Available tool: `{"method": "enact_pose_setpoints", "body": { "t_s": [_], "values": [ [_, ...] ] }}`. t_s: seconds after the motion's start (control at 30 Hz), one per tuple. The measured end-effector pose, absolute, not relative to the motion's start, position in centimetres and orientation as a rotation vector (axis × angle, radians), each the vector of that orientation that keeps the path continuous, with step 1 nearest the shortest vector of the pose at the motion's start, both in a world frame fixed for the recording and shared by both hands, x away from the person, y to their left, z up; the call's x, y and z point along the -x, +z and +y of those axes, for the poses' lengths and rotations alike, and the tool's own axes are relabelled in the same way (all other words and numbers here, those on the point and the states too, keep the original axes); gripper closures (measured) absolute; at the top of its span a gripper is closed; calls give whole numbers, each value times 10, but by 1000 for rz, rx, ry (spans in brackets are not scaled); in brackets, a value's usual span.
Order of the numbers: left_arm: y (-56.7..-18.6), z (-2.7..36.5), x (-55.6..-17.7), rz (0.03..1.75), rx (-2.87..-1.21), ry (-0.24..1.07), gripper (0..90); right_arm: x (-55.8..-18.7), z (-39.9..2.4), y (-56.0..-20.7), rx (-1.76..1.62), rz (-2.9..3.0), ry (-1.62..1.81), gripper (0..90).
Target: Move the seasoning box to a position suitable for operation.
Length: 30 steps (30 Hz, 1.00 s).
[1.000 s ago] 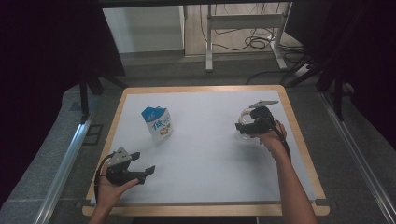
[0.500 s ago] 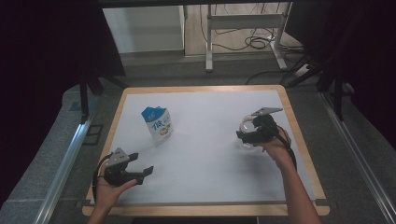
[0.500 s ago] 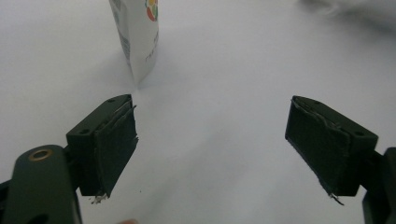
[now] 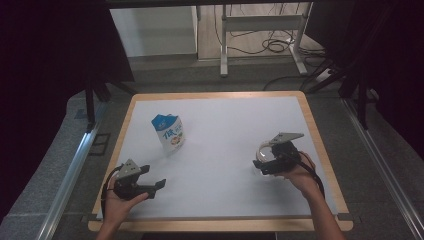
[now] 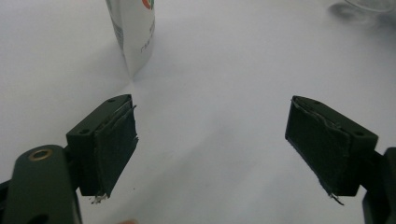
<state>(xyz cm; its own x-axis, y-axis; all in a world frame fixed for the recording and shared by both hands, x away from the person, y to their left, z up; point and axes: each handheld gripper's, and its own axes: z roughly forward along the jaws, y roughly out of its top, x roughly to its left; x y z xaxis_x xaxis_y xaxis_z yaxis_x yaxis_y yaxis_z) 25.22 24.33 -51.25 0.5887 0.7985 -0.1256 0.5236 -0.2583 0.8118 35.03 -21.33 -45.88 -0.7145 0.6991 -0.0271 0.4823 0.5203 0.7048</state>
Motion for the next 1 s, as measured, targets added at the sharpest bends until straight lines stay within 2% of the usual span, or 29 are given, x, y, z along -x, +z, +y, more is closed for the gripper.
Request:
{"method": "enact_pose_setpoints", "body": {
  "t_s": [0.83, 1.0],
  "values": [
    [-519, 246, -254, 1086, -1952, 396, 168, -344, -209, -479, -895, 2538, 978, 108],
    [-519, 247, -253, 1087, -1950, 391, 168, -342, -211, -472, -899, 2507, 998, 63]
  ]
}}
